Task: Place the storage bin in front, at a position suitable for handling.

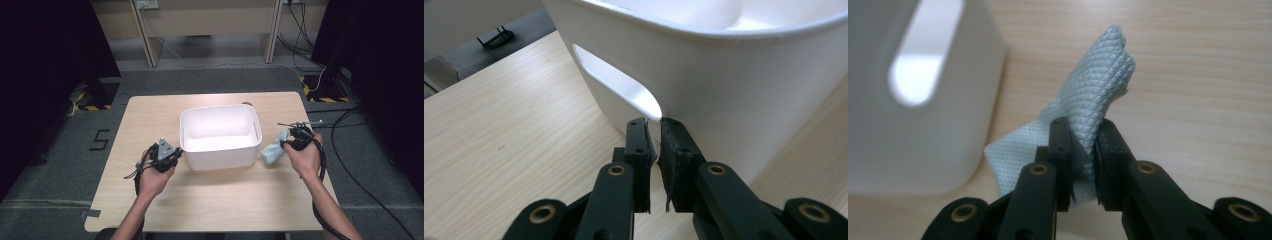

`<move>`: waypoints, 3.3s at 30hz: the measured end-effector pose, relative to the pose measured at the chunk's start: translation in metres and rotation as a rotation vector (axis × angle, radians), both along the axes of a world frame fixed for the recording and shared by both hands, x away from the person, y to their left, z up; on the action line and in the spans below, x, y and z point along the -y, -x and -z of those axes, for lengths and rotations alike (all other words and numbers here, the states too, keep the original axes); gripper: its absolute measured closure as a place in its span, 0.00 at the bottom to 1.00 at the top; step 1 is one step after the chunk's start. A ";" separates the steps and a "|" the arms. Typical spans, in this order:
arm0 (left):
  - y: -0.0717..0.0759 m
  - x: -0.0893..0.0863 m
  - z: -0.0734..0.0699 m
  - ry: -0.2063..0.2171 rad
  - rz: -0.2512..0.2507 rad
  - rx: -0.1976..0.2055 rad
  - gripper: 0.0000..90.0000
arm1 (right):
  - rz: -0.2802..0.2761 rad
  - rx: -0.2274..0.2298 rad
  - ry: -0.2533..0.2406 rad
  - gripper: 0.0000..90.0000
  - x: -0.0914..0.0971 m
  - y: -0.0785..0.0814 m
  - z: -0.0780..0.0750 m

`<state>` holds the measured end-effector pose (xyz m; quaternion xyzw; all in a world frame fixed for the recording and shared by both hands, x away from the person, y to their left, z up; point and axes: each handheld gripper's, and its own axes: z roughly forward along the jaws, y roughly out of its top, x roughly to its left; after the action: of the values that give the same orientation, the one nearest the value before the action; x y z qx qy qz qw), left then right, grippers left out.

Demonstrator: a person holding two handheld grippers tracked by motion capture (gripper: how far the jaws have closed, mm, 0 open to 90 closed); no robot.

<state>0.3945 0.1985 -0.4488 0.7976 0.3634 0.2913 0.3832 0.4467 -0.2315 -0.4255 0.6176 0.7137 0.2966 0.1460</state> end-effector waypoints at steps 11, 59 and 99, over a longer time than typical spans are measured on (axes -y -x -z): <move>-0.015 0.017 -0.004 0.001 -0.007 0.020 0.85 | -0.164 -0.033 0.002 0.90 -0.038 0.048 -0.009; 0.057 0.102 0.008 -0.042 0.312 0.062 0.79 | -0.466 -0.067 -0.149 0.87 -0.163 0.069 -0.023; 0.063 0.036 0.003 0.058 0.174 0.031 0.89 | 0.023 0.238 -0.201 0.57 -0.022 0.025 -0.050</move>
<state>0.3316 0.1621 -0.4520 0.8101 0.2951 0.2584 0.4356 0.4218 -0.2097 -0.3755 0.5977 0.6509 0.4361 0.1701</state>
